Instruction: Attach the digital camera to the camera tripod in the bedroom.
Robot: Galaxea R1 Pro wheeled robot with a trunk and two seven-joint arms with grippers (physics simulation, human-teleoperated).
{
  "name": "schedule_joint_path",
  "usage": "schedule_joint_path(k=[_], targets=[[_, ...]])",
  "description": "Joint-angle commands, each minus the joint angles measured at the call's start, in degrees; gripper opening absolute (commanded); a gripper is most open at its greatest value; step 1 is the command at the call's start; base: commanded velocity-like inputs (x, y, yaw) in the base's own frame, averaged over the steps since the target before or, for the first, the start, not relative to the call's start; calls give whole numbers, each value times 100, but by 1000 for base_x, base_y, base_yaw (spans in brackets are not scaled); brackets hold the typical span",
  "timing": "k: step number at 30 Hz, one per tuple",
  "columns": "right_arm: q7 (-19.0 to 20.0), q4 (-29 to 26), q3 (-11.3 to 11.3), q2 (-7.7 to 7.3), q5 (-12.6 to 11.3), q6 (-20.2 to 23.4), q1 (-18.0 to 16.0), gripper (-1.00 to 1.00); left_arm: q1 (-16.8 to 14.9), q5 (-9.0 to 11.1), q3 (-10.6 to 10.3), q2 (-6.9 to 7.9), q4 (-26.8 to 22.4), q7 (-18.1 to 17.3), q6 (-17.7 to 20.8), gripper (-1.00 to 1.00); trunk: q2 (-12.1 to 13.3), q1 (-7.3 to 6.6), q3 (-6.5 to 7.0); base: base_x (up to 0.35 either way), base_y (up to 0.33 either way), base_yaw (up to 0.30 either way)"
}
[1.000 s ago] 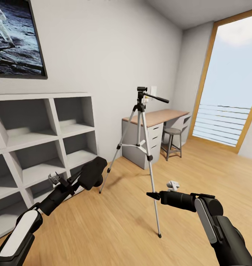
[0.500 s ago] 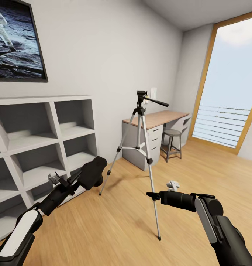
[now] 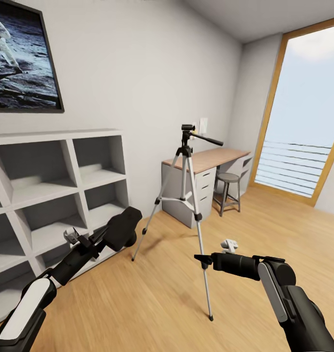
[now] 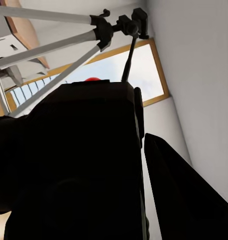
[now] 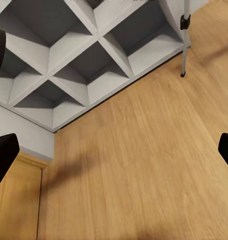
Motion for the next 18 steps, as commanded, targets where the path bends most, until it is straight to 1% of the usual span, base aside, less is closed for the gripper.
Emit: schedule_joint_path(k=[1, 4, 12, 18], targets=[[38, -2, -7, 1, 22, 27, -4, 100, -4, 34, 6, 0, 2, -12, 41, -100, 39, -23, 12, 0, 0, 0], [51, -2, -7, 1, 22, 27, -4, 100, -4, 35, 6, 0, 2, -19, 41, -100, 159, -89, 66, 0, 0, 0], [62, -2, -12, -6, 6, 29, -4, 100, -4, 35, 6, 3, 128, -353, 41, -100, 480, -265, 210, 0, 0, 0], [69, -6, -9, -10, -5, 27, -4, 100, -4, 35, 6, 32, 214, -440, 41, -100, 720, -397, 318, 0, 0, 0]])
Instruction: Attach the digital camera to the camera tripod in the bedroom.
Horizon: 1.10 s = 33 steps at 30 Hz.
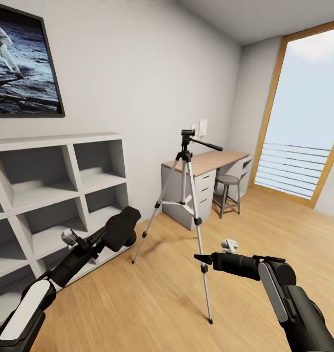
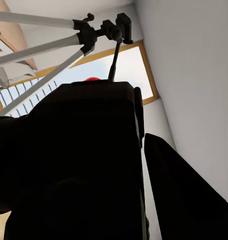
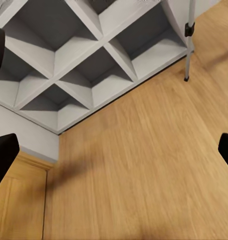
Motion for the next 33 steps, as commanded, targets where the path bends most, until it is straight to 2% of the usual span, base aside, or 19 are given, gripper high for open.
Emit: schedule_joint_path(k=[1, 11, 33], targets=[[35, -3, -7, -1, 20, 27, -5, 100, -4, 34, 5, 4, 7, -18, 39, -100, 38, -23, 12, 0, 0, 0], [5, 2, 3, -6, 54, 35, -5, 100, -4, 34, 114, 20, 26, -46, 39, -100, 439, -243, 192, 0, 0, 0], [35, -4, -9, -11, 9, 31, -5, 100, -4, 43, 119, 20, 27, -50, 39, -100, 1322, -726, 587, 0, 0, 0]])
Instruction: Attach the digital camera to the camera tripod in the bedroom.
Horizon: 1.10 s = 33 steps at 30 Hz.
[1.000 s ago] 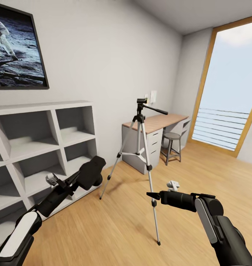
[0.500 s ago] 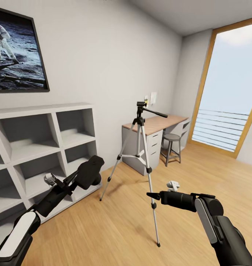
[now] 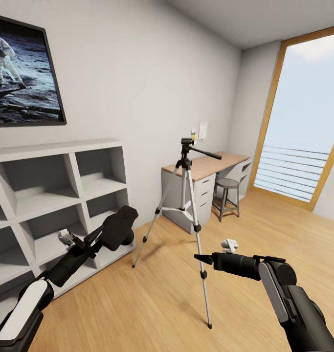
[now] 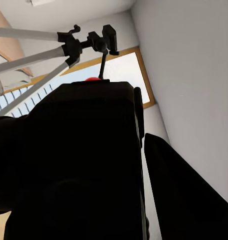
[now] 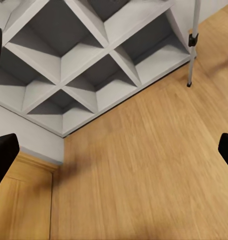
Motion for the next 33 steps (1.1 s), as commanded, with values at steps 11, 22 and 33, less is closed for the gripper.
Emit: schedule_joint_path(k=[11, 22, 33], targets=[[37, -3, -4, -5, 18, 26, -5, 100, -4, 31, 5, -2, 1, -12, 39, -100, 439, -242, 192, 0, 0, 0], [37, 2, -4, -4, 23, 29, -5, 100, -4, 27, 5, -2, 1, -12, 39, -100, 880, -484, 389, 0, 0, 0], [12, 5, -4, 1, 46, 24, -5, 100, -4, 21, 12, 1, 8, -9, 39, -100, 1321, -726, 587, 0, 0, 0]])
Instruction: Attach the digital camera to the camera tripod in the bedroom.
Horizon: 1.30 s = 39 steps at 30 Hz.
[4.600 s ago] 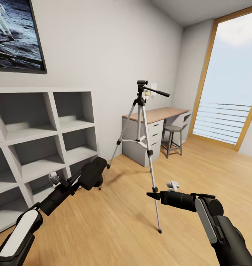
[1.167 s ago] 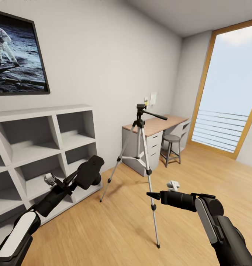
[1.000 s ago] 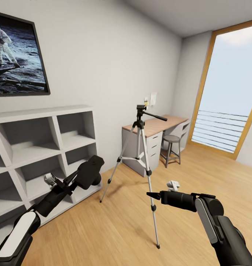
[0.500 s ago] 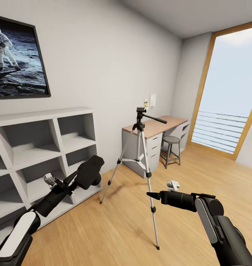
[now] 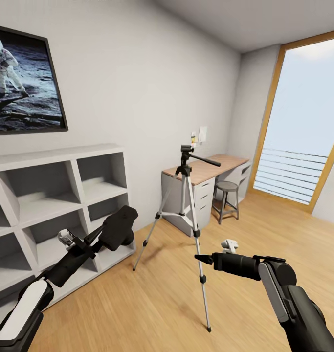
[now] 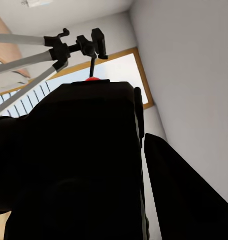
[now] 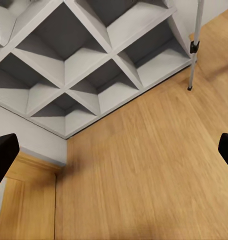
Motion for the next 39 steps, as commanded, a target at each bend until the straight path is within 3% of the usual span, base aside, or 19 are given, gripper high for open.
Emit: schedule_joint_path(k=[1, 22, 28, 29, 34, 37, 39], targets=[[37, -2, -10, 1, 19, 28, -5, 100, -4, 38, 5, 0, 15, -10, 40, -100, 37, -22, 11, 0, 0, 0], [37, 6, -22, -16, 10, 27, -5, 100, -4, 31, 14, 0, 150, 17, 27, -100, 879, -484, 388, 0, 0, 0], [-7, 117, -199, -29, 35, 14, -5, 100, -4, 2, 10, -1, 220, 135, -6, -100, 1120, -615, 496, 0, 0, 0], [-14, 400, -349, -35, 82, 9, -5, 100, -4, -12, 12, 5, 363, 541, 10, -100, 1160, -637, 514, 0, 0, 0], [-39, 931, -434, -67, 160, -131, -5, 100, -4, -24, 3, 82, 584, 1237, 24, -100, 1360, -747, 604, 0, 0, 0], [-44, 1549, -454, -169, 453, -409, -5, 100, -4, -37, -14, 138, 1480, 1855, -11, -100, 1481, -813, 658, 0, 0, 0], [-44, 1807, -458, -229, 623, -516, -5, 100, -4, -48, -27, 150, 1953, 2001, -26, -100, 1561, -857, 694, 0, 0, 0]])
